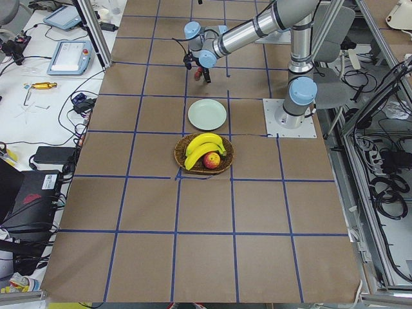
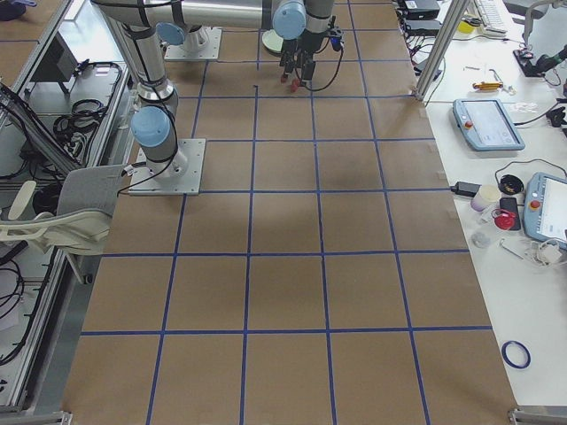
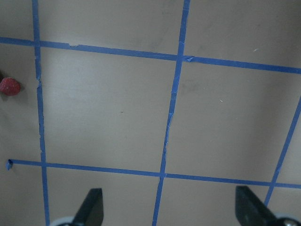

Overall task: Collect all strawberries into plate
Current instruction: 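Lower the left gripper over the grouped strawberries, then grasp the green-topped strawberry with the left gripper and lift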

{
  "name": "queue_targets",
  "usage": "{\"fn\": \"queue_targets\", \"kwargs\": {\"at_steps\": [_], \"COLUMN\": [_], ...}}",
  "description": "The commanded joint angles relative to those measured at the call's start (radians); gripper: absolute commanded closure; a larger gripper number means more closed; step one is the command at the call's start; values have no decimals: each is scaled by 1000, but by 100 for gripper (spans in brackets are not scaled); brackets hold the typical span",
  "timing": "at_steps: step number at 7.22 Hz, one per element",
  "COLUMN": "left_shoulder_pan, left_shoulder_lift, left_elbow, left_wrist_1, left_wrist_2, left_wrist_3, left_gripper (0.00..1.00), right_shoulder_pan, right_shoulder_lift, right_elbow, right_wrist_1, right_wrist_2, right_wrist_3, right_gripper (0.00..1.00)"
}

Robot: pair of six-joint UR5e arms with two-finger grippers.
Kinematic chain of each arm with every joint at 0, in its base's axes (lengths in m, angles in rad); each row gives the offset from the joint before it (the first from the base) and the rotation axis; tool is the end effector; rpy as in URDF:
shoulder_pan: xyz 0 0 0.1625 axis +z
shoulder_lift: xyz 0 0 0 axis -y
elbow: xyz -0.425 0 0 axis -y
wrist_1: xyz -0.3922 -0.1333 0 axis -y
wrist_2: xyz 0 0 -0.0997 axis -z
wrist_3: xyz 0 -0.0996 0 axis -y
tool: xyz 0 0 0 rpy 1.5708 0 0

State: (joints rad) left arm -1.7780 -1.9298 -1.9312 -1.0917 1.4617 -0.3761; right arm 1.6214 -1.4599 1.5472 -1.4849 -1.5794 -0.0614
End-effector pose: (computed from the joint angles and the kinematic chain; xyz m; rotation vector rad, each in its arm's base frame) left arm -0.2475 -0.4769 0.1821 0.2800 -3.0675 -0.4045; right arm 0.1585 -0.5114 0.4354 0.1759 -3.1172 -0.2711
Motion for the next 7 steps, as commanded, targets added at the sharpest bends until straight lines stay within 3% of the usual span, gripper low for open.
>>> {"fn": "queue_targets", "kwargs": {"at_steps": [1,2,3,4,5,7], "left_shoulder_pan": [0,0,0,-1,-1,0], "left_shoulder_lift": [-23,-29,-34,-34,-34,-8], "left_elbow": [0,0,1,1,3,23], "left_wrist_1": [16,19,19,18,18,4], "left_wrist_2": [-6,-3,-3,-6,-9,2], "left_wrist_3": [5,5,3,2,6,14], "left_gripper": [15,24,53,90,100,100], "right_shoulder_pan": [0,0,0,0,0,3], "right_shoulder_lift": [1,1,1,3,3,3], "right_elbow": [2,2,2,2,2,7], "right_wrist_1": [0,0,0,0,0,0], "right_wrist_2": [1,1,1,1,1,2], "right_wrist_3": [0,0,0,0,0,0], "right_gripper": [0,0,0,0,0,0]}}
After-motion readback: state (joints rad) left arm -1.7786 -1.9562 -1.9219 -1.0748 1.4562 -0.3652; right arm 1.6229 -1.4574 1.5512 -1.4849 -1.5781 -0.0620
